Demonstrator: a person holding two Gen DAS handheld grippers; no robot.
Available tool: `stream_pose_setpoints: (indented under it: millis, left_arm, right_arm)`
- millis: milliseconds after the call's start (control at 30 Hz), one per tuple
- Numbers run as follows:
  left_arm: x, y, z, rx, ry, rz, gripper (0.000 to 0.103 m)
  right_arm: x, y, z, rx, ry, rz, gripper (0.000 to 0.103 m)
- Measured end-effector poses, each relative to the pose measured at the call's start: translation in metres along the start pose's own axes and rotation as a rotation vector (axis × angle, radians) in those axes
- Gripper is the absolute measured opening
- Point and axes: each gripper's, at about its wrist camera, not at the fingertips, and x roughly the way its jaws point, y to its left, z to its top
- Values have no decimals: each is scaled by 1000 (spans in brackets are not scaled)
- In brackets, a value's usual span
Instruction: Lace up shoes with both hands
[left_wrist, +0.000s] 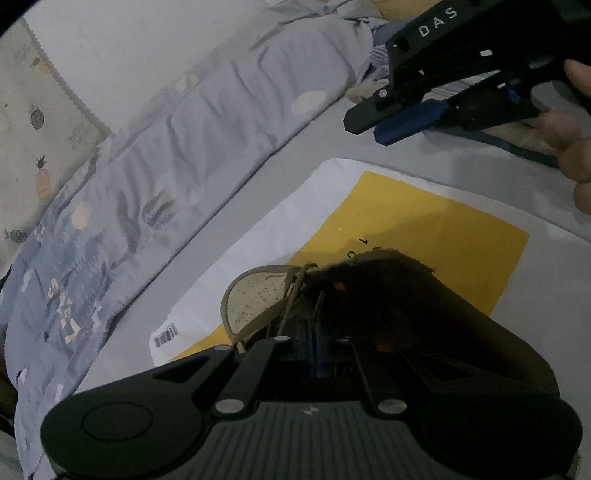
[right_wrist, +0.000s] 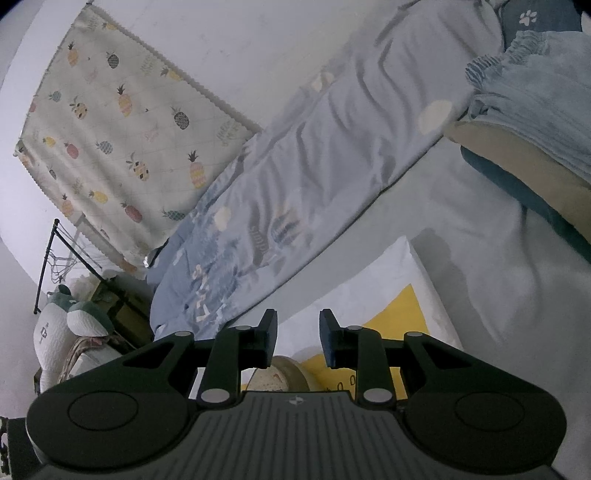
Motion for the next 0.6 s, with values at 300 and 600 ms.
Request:
stream_pose_setpoints:
  millis: [300, 600]
  left_arm:
    - [6, -1, 3, -23, -7, -7, 2]
    - [8, 0, 3, -53, -21, -10, 2]
  right_arm:
    - [1, 0, 2, 3, 5, 3, 26]
    - [2, -1, 1, 3, 10, 6, 26]
